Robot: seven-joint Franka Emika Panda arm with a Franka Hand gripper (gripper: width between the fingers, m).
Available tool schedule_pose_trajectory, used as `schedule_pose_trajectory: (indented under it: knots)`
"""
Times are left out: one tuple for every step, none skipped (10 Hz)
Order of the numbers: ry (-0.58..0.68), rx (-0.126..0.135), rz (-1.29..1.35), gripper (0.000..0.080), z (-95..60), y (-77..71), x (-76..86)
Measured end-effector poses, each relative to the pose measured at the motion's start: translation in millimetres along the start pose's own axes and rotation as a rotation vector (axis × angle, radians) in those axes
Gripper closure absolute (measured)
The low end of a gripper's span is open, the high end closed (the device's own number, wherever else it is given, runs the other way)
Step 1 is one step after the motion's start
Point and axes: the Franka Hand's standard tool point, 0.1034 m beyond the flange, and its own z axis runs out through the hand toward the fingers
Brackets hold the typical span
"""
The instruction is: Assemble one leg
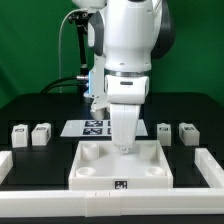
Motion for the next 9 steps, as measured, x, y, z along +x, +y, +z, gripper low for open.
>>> schedule_pose_trajectory:
  knots:
    - [0.000, -0.002, 0.001, 0.0741, -0.2, 0.5, 0.0]
    - [0.000, -0.002, 0.001, 0.0741, -0.3, 0.5, 0.0]
    - [0.000, -0.002, 0.001, 0.0741, -0.2, 0.5, 0.0]
    - [0.000, -0.002, 0.001, 0.0741, -0.2, 0.5, 0.0]
    - [0.000, -0.002, 0.001, 0.0741, -0.2, 0.5, 0.0]
    - [0.000, -0.002, 0.001, 0.0741, -0.2, 0.5, 0.0]
    - [0.000, -0.002, 0.001, 0.0741, -0.3, 0.5, 0.1]
    - [0.000, -0.003, -0.003, 0.0741, -0.4, 0.7, 2.2]
    - [-0.001, -0.007, -0.026, 0.0741, -0.5, 1.7, 13.3]
